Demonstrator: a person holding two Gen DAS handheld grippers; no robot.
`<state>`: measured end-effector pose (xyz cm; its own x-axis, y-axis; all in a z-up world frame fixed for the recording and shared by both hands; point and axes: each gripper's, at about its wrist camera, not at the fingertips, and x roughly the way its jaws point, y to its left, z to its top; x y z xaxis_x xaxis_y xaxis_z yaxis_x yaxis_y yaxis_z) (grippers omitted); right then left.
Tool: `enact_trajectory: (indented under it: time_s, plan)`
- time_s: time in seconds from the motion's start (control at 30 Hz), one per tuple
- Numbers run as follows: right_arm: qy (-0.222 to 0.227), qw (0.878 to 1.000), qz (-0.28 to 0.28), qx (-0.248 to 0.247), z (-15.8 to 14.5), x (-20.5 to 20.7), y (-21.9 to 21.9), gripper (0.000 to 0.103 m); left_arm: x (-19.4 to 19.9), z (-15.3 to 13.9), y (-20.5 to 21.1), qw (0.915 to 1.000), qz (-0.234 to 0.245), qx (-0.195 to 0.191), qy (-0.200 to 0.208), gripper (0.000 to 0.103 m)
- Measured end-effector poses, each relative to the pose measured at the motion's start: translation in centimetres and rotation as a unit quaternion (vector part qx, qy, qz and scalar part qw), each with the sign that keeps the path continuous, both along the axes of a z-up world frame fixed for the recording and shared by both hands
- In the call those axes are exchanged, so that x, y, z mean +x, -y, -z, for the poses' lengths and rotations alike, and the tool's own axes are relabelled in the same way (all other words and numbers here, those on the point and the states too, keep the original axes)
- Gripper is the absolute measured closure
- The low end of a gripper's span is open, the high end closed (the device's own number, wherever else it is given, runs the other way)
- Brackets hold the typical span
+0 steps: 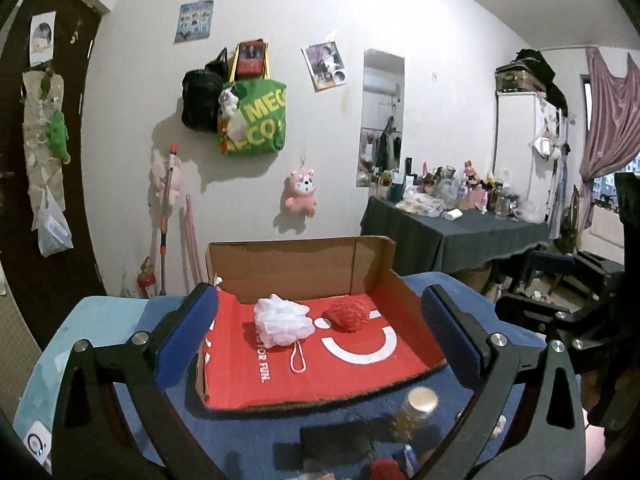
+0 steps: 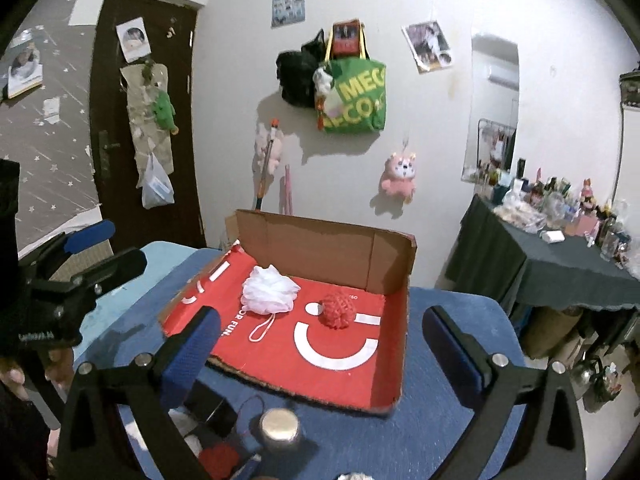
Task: Organize soft objects
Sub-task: 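Withdraw both tools from the box back over the blanket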
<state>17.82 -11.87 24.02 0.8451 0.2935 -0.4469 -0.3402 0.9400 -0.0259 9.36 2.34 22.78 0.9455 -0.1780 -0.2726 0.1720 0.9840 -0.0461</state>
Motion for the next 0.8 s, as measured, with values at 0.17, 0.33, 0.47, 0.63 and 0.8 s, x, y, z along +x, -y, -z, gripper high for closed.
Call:
enact_trajectory:
  time_s: [0.17, 0.33, 0.47, 0.63, 0.8]
  plan:
    - [0.022, 1.000, -0.001, 0.000, 1.1, -4.2, 0.3, 0.000, -3.7, 0.9, 0.5, 0.9997, -0.003, 0.005, 0.023, 0.000]
    - [0.048, 0.999, 0.012, 0.007, 2.5, -7.8, 0.7, 0.000, -6.8, 2.4, 0.8, 0.9995, -0.002, 0.001, 0.032, 0.000]
    - [0.059, 0.998, 0.023, 0.011, 4.0, -10.5, 1.1, 0.000, -8.7, 3.9, 1.2, 0.9992, -0.005, 0.001, 0.039, 0.000]
    - [0.062, 0.997, 0.039, 0.022, 6.4, -12.9, 1.5, 0.000, -10.3, 6.6, 2.0, 0.9992, -0.016, 0.010, 0.035, 0.000]
    - [0.061, 0.996, 0.067, 0.027, 9.8, -14.1, 1.7, 0.000, -11.1, 9.8, 2.9, 0.9987, -0.033, 0.028, 0.026, 0.000]
